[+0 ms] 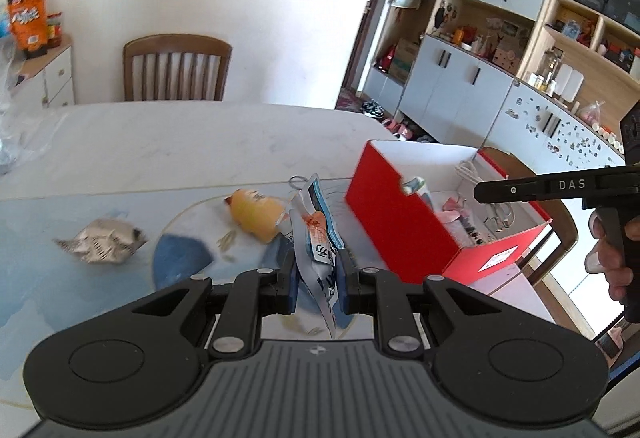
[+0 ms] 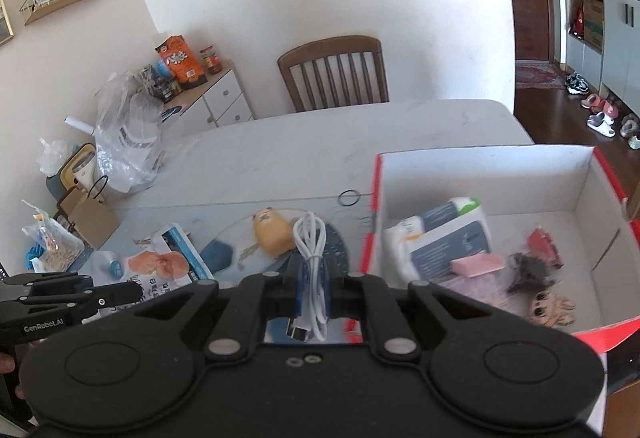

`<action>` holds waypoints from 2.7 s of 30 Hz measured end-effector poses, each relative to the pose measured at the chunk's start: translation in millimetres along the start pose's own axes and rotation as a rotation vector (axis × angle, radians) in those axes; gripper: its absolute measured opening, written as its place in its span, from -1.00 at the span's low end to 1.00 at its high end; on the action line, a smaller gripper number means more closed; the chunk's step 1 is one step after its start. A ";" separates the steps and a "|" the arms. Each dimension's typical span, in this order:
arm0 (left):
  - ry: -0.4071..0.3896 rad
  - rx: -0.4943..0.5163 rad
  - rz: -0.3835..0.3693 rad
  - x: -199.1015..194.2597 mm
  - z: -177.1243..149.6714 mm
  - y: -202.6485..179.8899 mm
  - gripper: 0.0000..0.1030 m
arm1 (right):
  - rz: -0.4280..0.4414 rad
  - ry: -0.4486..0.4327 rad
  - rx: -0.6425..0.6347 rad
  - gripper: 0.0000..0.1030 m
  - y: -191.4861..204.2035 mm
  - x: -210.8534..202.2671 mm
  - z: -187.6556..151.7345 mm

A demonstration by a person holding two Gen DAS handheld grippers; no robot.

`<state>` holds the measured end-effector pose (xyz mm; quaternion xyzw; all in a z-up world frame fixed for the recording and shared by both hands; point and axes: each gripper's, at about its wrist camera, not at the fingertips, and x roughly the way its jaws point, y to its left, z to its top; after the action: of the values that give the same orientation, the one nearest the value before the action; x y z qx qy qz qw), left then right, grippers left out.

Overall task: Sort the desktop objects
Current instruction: 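Carry the snack packet and USB cable toward the red box with both tools, then open the left tool over the box while the right tool releases the USB cable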

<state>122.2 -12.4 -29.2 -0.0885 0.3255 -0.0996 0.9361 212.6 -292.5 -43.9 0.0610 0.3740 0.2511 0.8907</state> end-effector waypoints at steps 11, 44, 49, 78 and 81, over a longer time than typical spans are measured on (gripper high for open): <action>-0.006 0.058 -0.033 22.8 17.1 -45.6 -0.66 | -0.057 -0.010 0.037 -0.83 -47.9 -18.8 0.4; 0.118 0.333 -0.163 153.0 45.8 -182.6 -0.66 | -0.219 0.050 0.064 -0.83 -157.7 2.6 -4.8; 0.164 0.336 -0.171 170.3 44.5 -186.8 -0.66 | -0.233 0.096 0.054 -0.83 -167.4 19.5 -10.5; 0.373 0.245 -0.210 220.9 36.9 -181.6 -0.65 | -0.245 0.228 -0.011 -0.60 -172.8 47.0 -22.8; 0.372 0.248 -0.206 220.4 37.0 -181.3 -0.65 | -0.246 0.223 -0.002 -0.50 -175.1 44.8 -22.8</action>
<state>291.4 -237.3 -89.2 0.0141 0.4667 -0.2481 0.8488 293.7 -423.9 -140.5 -0.0145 0.4751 0.1458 0.8676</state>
